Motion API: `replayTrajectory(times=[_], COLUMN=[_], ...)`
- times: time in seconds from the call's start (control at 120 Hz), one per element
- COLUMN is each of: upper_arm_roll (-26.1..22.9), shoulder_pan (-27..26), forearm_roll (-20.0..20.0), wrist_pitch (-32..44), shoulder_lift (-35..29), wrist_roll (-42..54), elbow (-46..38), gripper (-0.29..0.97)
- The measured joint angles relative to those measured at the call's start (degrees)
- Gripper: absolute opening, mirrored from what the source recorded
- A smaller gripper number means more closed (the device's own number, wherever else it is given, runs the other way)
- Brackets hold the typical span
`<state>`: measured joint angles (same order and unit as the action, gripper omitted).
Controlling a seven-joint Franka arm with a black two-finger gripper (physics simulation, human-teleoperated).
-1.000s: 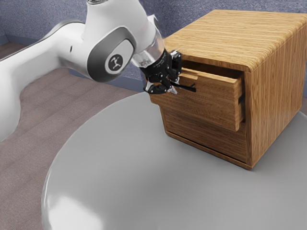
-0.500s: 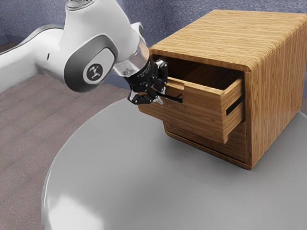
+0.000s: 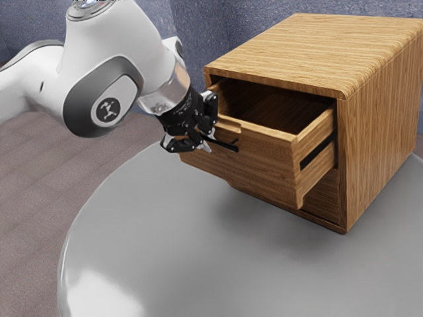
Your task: Pull the drawer handle with one arm to open the drawer
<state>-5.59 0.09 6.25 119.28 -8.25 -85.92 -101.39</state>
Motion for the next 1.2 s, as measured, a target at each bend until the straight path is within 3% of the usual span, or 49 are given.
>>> replayTrajectory(times=[1.2], upper_arm_roll=[-0.1], shoulder_pan=[1.7], forearm_roll=[-2.4], wrist_pitch=[-0.4], shoulder_lift=[-14.1], wrist_roll=[-0.2], elbow=[-14.2], gripper=[-0.1])
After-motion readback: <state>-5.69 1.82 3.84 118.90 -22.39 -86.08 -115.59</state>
